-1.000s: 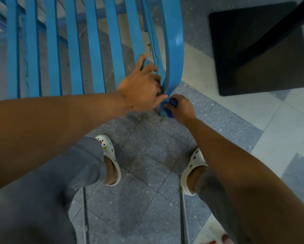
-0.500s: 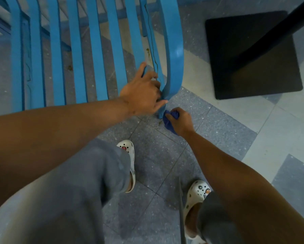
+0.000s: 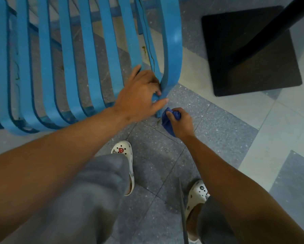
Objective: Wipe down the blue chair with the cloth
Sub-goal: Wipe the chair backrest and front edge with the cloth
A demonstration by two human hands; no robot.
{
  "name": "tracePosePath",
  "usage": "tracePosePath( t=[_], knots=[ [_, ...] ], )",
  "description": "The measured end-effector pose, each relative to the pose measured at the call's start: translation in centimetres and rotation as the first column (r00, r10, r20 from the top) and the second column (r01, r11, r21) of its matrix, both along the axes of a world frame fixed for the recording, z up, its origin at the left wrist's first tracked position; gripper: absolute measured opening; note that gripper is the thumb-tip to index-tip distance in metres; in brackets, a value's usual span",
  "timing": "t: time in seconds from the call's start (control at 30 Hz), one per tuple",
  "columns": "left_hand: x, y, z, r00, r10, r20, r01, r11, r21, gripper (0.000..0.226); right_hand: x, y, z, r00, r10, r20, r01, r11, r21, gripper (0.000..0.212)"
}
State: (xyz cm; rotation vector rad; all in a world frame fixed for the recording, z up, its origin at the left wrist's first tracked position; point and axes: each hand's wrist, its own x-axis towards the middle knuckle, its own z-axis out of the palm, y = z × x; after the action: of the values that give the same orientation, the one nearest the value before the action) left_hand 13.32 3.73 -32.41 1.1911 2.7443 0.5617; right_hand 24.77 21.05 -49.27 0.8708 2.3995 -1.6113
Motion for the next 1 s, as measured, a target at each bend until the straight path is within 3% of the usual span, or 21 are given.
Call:
tracePosePath(
  t=[0.1, 0.17, 0.23, 0.3, 0.4, 0.47, 0.53, 0.63, 0.77, 0.83, 1.0],
  knots=[
    [2.2, -0.2, 0.6, 0.996, 0.060, -0.063, -0.044, 0.971, 0.234, 0.028, 0.8, -0.7, -1.2, 1.000, -0.014, -0.015, 0.014, 1.000, 0.015, 0.012],
    [2.9, -0.3, 1.6, 0.992, 0.041, -0.121, -0.002, 0.950, 0.312, 0.020, 1.4, -1.1, -1.8, 0.999, -0.032, -0.015, 0.033, 0.999, 0.009, 0.015],
    [3.9, -0.6, 2.1, 0.997, -0.078, -0.022, 0.081, 0.961, 0.263, 0.016, 2.2, -1.9, -2.4, 0.998, -0.064, -0.010, 0.063, 0.998, -0.030, 0.015],
    [5.4, -1.0, 1.0, 0.974, -0.122, 0.190, 0.104, 0.989, 0.102, 0.018, 3.0, -2.5, -3.0, 0.997, -0.081, 0.009, 0.082, 0.996, -0.038, 0.019],
    [5.9, -1.1, -3.0, 0.888, 0.052, 0.457, 0.006, 0.992, -0.125, 0.023, 3.3, -2.6, -4.1, 0.996, -0.076, 0.038, 0.078, 0.996, -0.038, 0.016],
    [5.1, -1.2, -6.2, 0.819, 0.213, 0.532, -0.093, 0.965, -0.244, 0.029, 3.1, -2.2, -5.1, 0.995, -0.082, 0.053, 0.085, 0.995, -0.056, 0.011],
    [4.6, -1.5, -9.4, 0.761, 0.353, 0.545, -0.204, 0.927, -0.315, 0.035, 2.9, -1.8, -6.0, 0.997, -0.050, 0.063, 0.054, 0.996, -0.067, 0.008],
    [4.3, -1.4, -13.1, 0.679, 0.455, 0.576, -0.359, 0.890, -0.280, 0.048, 2.3, -0.5, -6.8, 0.994, 0.109, 0.022, -0.109, 0.994, -0.028, 0.014],
    [3.9, 0.1, -15.4, 0.737, 0.398, 0.547, -0.357, 0.916, -0.185, 0.055, 0.3, 2.2, -6.8, 0.949, 0.312, -0.053, -0.308, 0.948, 0.078, 0.022],
    [3.4, 0.5, -15.7, 0.766, 0.369, 0.526, -0.326, 0.929, -0.177, 0.054, -1.0, 3.5, -6.7, 0.912, 0.408, -0.047, -0.400, 0.908, 0.122, 0.012],
    [1.8, 0.5, -16.0, 0.793, 0.407, 0.454, -0.353, 0.913, -0.202, 0.049, -4.1, 3.8, -5.3, 0.838, 0.543, -0.055, -0.519, 0.824, 0.227, 0.014]
  ],
)
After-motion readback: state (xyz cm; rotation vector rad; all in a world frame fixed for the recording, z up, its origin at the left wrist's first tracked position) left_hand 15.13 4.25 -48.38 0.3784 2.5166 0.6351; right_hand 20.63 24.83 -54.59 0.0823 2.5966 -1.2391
